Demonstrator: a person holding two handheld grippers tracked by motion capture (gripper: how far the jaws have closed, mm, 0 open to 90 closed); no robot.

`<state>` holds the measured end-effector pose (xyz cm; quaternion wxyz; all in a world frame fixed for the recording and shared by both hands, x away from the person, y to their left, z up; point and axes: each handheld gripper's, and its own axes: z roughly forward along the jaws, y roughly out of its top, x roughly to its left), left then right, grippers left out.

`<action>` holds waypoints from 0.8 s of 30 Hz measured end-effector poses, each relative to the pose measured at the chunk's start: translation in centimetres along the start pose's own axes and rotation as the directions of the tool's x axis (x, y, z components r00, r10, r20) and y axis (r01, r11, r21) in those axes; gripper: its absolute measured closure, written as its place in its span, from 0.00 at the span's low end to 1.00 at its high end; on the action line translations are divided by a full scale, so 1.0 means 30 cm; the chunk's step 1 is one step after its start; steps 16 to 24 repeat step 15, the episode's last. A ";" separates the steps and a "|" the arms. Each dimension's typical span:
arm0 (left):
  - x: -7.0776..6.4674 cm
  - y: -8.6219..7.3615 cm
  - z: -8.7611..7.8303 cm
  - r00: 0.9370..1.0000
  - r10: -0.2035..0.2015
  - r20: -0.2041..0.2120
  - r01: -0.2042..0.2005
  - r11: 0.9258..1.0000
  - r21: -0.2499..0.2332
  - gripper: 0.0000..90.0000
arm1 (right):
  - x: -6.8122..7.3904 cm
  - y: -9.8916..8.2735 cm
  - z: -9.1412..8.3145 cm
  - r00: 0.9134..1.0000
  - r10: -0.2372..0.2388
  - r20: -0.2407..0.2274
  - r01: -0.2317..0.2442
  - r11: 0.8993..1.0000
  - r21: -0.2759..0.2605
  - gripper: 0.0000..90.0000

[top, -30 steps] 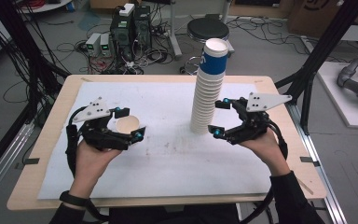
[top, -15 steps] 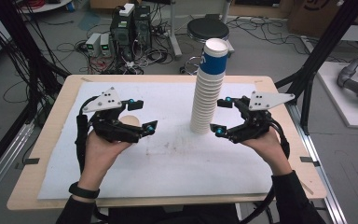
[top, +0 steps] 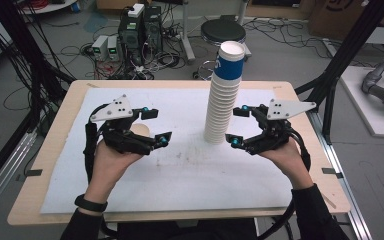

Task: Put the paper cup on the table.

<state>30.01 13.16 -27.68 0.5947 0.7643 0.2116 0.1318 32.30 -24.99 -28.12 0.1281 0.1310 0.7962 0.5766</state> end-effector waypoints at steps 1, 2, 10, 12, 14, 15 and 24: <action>0.000 -0.001 0.003 1.000 0.003 -0.001 -0.003 1.000 0.004 0.19 | 0.002 -0.001 0.000 1.000 0.002 -0.001 -0.002 1.000 0.002 0.18; -0.002 -0.002 0.006 1.000 0.003 -0.012 -0.003 1.000 0.008 0.19 | 0.003 -0.002 0.000 1.000 -0.002 0.000 0.002 1.000 0.005 0.18; 0.007 -0.006 0.014 1.000 -0.008 -0.015 0.008 1.000 0.009 0.19 | 0.004 -0.007 -0.007 1.000 -0.007 0.010 0.007 1.000 0.001 0.18; 0.009 -0.007 0.017 1.000 -0.004 -0.015 0.004 1.000 0.008 0.19 | 0.003 -0.008 -0.008 1.000 -0.002 0.006 0.002 1.000 -0.001 0.18; 0.010 -0.007 0.020 1.000 -0.002 -0.011 0.002 1.000 0.011 0.19 | 0.001 -0.010 -0.007 1.000 -0.001 0.008 0.001 1.000 0.003 0.18; 0.010 -0.008 0.022 1.000 -0.002 -0.013 0.003 1.000 0.009 0.19 | 0.000 -0.011 -0.006 1.000 0.001 0.008 -0.001 1.000 0.005 0.18; 0.010 -0.008 0.022 1.000 -0.002 -0.013 0.003 1.000 0.009 0.19 | 0.000 -0.011 -0.006 1.000 0.001 0.008 -0.001 1.000 0.005 0.18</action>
